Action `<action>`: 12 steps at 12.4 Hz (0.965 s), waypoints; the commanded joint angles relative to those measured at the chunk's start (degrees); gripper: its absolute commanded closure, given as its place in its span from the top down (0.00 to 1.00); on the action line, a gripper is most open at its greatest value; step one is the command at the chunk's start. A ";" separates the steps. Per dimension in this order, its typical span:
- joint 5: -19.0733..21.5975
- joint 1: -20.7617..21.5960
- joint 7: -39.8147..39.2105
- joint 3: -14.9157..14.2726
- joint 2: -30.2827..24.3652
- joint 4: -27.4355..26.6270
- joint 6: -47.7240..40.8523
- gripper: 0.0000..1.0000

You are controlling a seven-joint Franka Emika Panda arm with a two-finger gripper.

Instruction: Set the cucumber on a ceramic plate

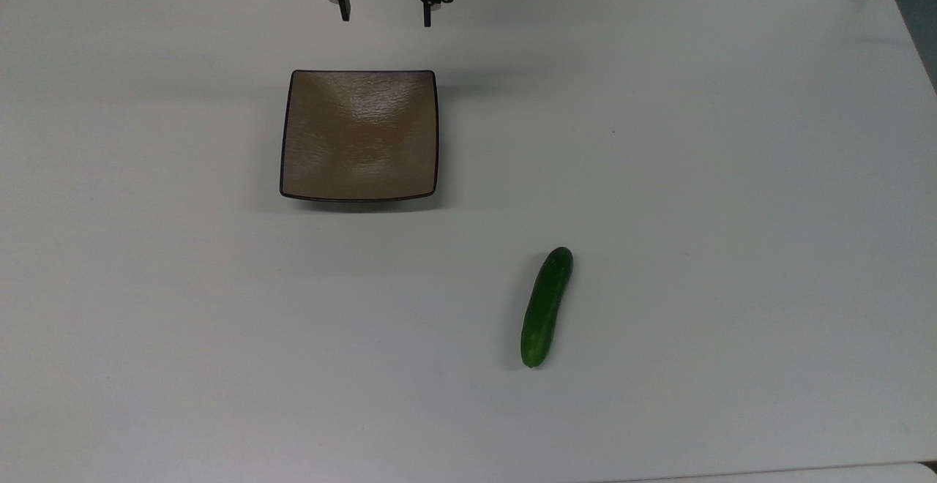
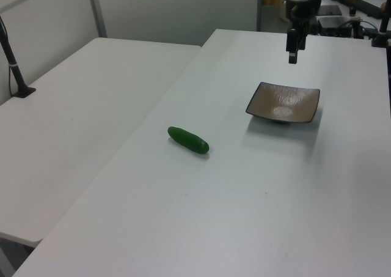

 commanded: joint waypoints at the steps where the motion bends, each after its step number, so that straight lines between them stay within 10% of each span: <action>1: 0.39 1.09 -1.35 -0.69 0.03 -1.21 1.54 1.00; 12: 0.57 1.18 3.28 0.01 3.96 1.41 2.24 1.00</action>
